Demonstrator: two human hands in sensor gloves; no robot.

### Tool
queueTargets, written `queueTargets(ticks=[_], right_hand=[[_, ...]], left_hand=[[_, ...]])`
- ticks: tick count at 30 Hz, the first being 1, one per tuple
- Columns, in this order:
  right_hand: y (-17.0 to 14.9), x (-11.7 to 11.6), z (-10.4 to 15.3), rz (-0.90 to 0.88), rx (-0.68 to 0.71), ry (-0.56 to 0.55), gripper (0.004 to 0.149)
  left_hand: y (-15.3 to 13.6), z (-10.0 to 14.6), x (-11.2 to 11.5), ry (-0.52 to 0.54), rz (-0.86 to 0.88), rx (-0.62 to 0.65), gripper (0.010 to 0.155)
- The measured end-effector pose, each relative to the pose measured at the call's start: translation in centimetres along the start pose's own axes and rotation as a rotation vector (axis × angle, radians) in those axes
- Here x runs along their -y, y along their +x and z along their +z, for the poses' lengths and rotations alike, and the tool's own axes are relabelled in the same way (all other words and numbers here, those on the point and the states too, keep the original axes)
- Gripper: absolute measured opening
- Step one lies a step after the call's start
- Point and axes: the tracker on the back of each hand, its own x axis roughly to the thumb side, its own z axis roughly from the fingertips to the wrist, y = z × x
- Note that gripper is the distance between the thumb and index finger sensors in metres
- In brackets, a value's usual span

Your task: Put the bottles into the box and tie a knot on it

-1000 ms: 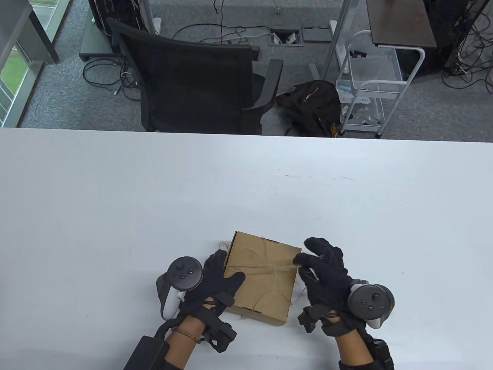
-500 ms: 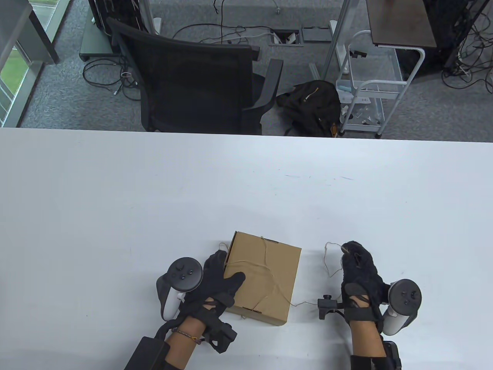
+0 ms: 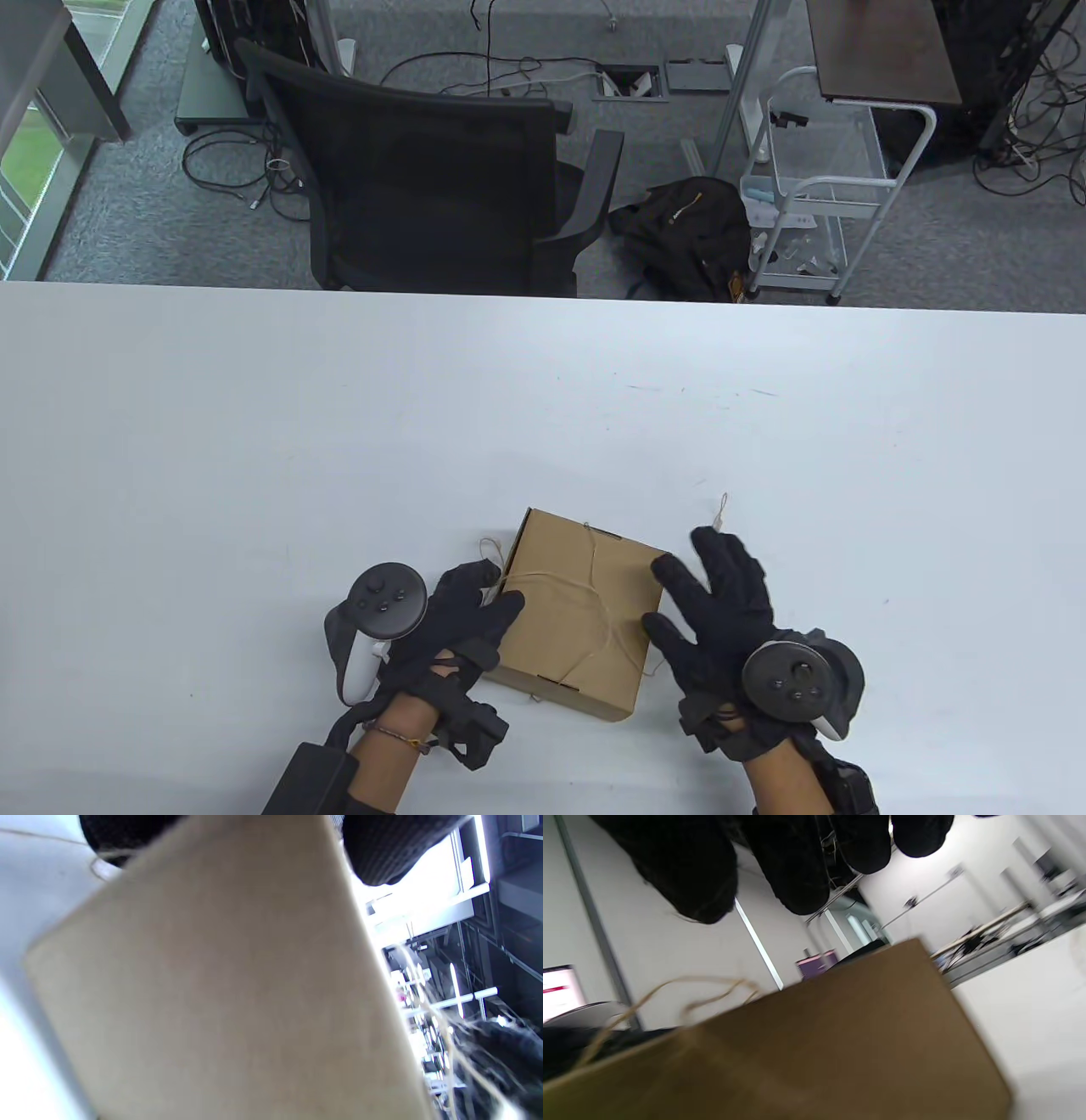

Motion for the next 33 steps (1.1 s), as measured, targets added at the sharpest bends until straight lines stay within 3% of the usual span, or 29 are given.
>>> queueTargets(ticks=[3, 6, 11, 14, 16, 18, 20, 23, 26, 29, 33], right_hand=[[0.5, -3.0, -0.4, -0.146, 0.017, 0.212, 0.081], [0.5, -4.0, -0.6, -0.102, -0.029, 0.279, 0.091], [-0.7, -4.2, -0.3, -0.124, -0.007, 0.262, 0.085], [-0.7, -4.2, -0.4, -0.062, -0.010, 0.249, 0.066], [-0.6, -4.3, -0.4, -0.067, -0.020, 0.250, 0.062], [-0.7, -4.3, -0.3, -0.082, -0.021, 0.241, 0.061], [-0.9, -4.2, -0.3, -0.102, -0.022, 0.228, 0.059], [-1.1, -4.1, -0.4, -0.125, -0.029, 0.217, 0.055], [-1.1, -3.8, -0.5, -0.146, -0.037, 0.183, 0.053], [-1.2, -3.6, -0.6, -0.161, -0.053, 0.143, 0.050], [-1.1, -3.4, -0.4, -0.154, -0.042, 0.074, 0.044]], left_hand=[[-0.3, -0.1, -1.2, 0.025, 0.009, 0.000, 0.048], [-0.5, -0.2, -2.4, -0.002, 0.043, 0.013, 0.045], [-1.6, -0.3, -5.9, 0.109, 0.080, 0.002, 0.045], [-2.8, -0.6, -7.2, 0.121, 0.098, 0.023, 0.045], [-3.5, -0.5, -8.0, 0.136, 0.126, -0.041, 0.051], [-4.3, -0.3, -8.7, 0.182, 0.195, -0.074, 0.067], [-4.9, -0.3, -9.1, 0.193, 0.279, -0.061, 0.084], [-5.5, -0.4, -9.6, 0.159, 0.383, -0.034, 0.093], [-4.8, -0.5, -9.3, 0.133, 0.337, 0.035, 0.094], [-3.0, -0.9, -7.6, 0.074, 0.139, 0.135, 0.091], [-0.2, -1.7, -2.8, -0.080, -0.075, 0.236, 0.091]])
